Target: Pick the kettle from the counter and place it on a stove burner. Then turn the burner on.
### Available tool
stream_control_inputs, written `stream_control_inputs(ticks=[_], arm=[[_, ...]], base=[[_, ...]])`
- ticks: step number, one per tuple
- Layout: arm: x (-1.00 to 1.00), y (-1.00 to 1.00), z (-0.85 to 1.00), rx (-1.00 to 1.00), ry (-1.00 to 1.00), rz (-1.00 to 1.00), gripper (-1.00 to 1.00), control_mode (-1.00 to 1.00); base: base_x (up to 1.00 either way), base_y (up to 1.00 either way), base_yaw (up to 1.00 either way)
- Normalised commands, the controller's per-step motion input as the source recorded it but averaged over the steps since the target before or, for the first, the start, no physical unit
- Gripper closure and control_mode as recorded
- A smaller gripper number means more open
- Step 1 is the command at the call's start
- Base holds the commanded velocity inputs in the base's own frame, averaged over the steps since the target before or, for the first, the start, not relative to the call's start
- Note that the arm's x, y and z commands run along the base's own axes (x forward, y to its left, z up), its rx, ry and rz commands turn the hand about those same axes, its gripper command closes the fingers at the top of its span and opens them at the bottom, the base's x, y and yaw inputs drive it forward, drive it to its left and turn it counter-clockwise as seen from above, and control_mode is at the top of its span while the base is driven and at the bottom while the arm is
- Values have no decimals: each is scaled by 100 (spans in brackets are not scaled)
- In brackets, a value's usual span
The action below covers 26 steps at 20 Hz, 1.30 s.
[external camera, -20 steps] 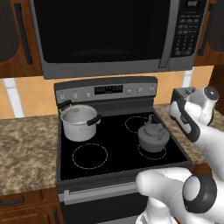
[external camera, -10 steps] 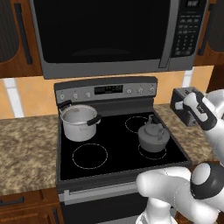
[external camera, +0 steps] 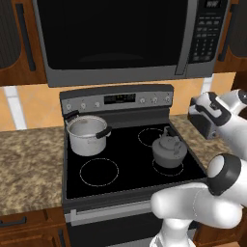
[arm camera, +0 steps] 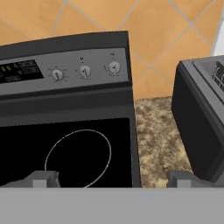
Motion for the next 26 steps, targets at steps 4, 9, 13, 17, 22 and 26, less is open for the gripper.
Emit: stream_control_inputs(ticks=[4,9,13,17,22,26], arm=[[37,0,0,0,0,0,-100,-100],[37,0,0,0,1,0,-100,-100],[59,0,0,0,2,0,-100,-100],[58,1,0,0,3,-1,-100,-100],[76,0,0,0,4,0,-100,-100],[83,14,4,0,0,0,-100,-100]], base=[[0,0,0],[0,0,0],[0,0,0],[0,0,0],[0,0,0],[0,0,0]])
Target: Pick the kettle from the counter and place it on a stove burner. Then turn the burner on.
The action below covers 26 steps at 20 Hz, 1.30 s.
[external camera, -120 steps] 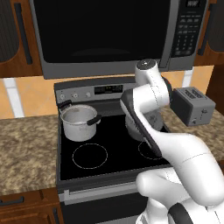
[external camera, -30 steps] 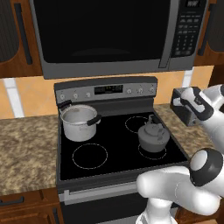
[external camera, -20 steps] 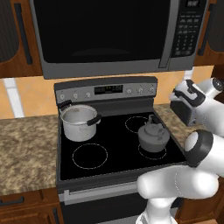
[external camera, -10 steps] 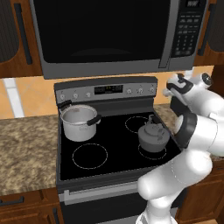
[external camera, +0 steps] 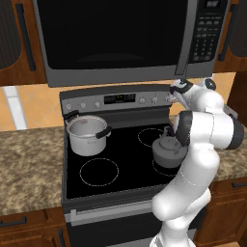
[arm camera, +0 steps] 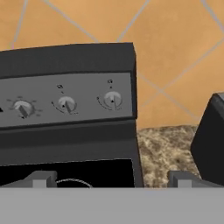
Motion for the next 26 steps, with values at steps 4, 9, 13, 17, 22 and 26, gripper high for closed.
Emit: stream_control_inputs(ticks=[4,9,13,17,22,26], arm=[[72,14,11,0,0,0,-100,-100],[56,-3,5,0,0,0,-100,-100],[64,-2,7,0,0,0,-100,-100],[59,0,14,0,0,0,-100,-100],[58,0,9,0,0,0,-100,-100],[55,0,0,0,-1,0,-100,-100]], base=[[0,0,0],[0,0,0],[0,0,0],[0,0,0],[0,0,0],[0,0,0]])
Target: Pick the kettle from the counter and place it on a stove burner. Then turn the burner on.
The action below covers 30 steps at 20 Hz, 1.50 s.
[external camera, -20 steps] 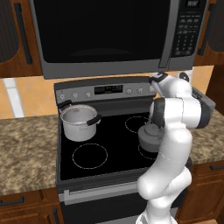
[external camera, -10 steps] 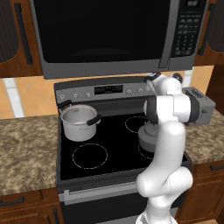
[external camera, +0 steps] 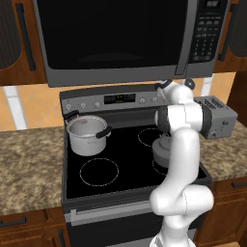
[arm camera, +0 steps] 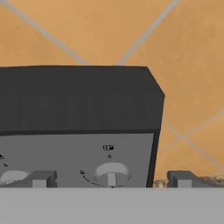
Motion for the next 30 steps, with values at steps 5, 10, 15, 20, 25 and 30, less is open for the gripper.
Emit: stream_control_inputs(ticks=[5,10,15,20,25,30], arm=[[8,0,-2,0,0,0,-100,-100],[-11,0,-29,-1,-4,0,-100,-100],[0,0,-2,0,-1,0,-100,-100],[15,0,-9,0,0,0,-100,-100],[15,0,-3,0,0,0,-100,-100],[0,0,-11,0,0,0,-100,-100]], base=[[0,0,0],[0,0,0],[0,0,0],[0,0,0],[0,0,0],[0,0,0]])
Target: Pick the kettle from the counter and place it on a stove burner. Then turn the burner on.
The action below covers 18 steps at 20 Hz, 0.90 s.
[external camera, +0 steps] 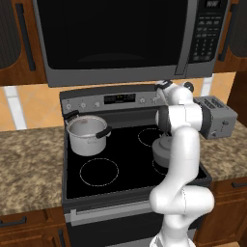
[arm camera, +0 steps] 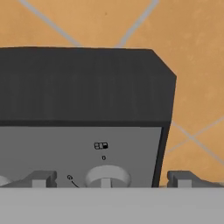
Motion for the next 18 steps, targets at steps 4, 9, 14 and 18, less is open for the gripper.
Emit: stream_control_inputs(ticks=[4,9,14,18], arm=[[0,0,-9,0,0,0,-100,-100],[0,0,-8,0,0,0,-100,-100],[0,0,-8,0,0,0,-100,-100],[3,0,0,0,-1,0,100,-100]], base=[[0,0,0],[0,0,0],[0,0,0],[0,0,0]])
